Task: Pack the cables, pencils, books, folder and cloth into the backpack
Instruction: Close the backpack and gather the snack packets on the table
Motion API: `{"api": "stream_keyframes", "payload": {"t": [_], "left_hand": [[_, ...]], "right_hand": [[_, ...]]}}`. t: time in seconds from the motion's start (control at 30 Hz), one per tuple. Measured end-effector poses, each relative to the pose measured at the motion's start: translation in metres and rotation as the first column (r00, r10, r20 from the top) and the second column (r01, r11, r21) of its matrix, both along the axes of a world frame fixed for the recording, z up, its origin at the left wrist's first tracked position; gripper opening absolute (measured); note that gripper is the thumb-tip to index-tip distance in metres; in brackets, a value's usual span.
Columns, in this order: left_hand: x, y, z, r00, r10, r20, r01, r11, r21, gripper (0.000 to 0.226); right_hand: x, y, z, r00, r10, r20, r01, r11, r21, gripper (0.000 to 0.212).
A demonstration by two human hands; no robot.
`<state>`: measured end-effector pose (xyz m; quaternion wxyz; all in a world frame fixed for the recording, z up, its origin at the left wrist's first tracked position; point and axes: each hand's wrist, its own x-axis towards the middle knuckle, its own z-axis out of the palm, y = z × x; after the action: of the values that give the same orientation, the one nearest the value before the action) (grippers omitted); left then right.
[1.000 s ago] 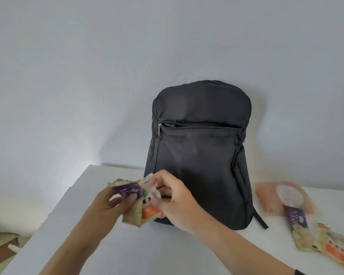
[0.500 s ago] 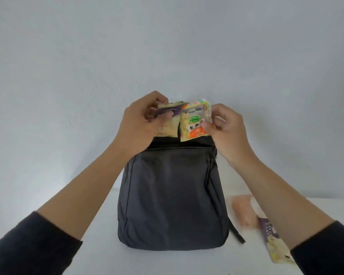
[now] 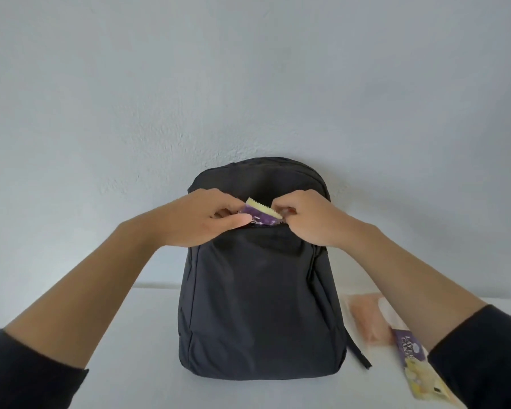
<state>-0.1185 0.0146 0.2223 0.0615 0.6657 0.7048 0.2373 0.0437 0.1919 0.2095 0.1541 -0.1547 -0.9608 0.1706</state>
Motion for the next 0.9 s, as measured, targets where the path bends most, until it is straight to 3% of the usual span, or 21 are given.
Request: {"api": "stream_keyframes", "payload": {"t": [0.1, 0.2, 0.37, 0.47, 0.53, 0.67, 0.8, 0.9], "left_hand": [[0.004, -0.006, -0.006, 0.992, 0.053, 0.117, -0.073, 0.981, 0.178, 0.025], [0.005, -0.007, -0.022, 0.988, 0.089, 0.126, -0.128, 0.929, 0.346, 0.037], [0.020, 0.000, -0.036, 0.977, 0.009, -0.215, 0.014, 0.994, 0.104, 0.029], [0.023, 0.005, -0.039, 0.981, 0.011, -0.192, 0.003, 0.997, 0.072, 0.029], [0.020, 0.007, -0.042, 0.985, 0.032, -0.169, -0.010, 0.991, 0.133, 0.027], [0.022, 0.011, -0.051, 0.983, 0.065, -0.171, 0.006, 0.923, 0.384, 0.016], [0.034, 0.003, -0.054, 0.983, 0.101, -0.156, -0.007, 0.859, 0.511, 0.008], [0.051, -0.016, -0.061, 0.987, 0.097, -0.124, -0.007, 0.812, 0.584, 0.007]], "right_hand": [[-0.001, -0.003, -0.012, 0.975, -0.002, -0.221, 0.019, 0.997, 0.076, 0.021], [0.010, -0.011, -0.023, 0.931, -0.047, -0.362, 0.046, 0.999, -0.011, 0.022], [0.027, -0.023, -0.023, 0.999, -0.035, 0.007, 0.036, 0.984, -0.175, 0.033], [0.037, -0.027, -0.022, 0.999, -0.038, -0.032, 0.029, 0.972, -0.232, 0.029], [0.042, -0.027, -0.026, 0.984, -0.042, -0.172, 0.003, 0.975, -0.223, 0.023], [0.049, -0.026, -0.044, 0.995, -0.005, -0.102, 0.005, 1.000, 0.002, 0.012], [0.063, -0.032, -0.054, 0.914, -0.061, -0.401, 0.060, 0.998, -0.015, 0.015], [0.085, -0.049, -0.070, 0.838, -0.135, -0.529, 0.015, 0.974, -0.226, 0.027]]}}
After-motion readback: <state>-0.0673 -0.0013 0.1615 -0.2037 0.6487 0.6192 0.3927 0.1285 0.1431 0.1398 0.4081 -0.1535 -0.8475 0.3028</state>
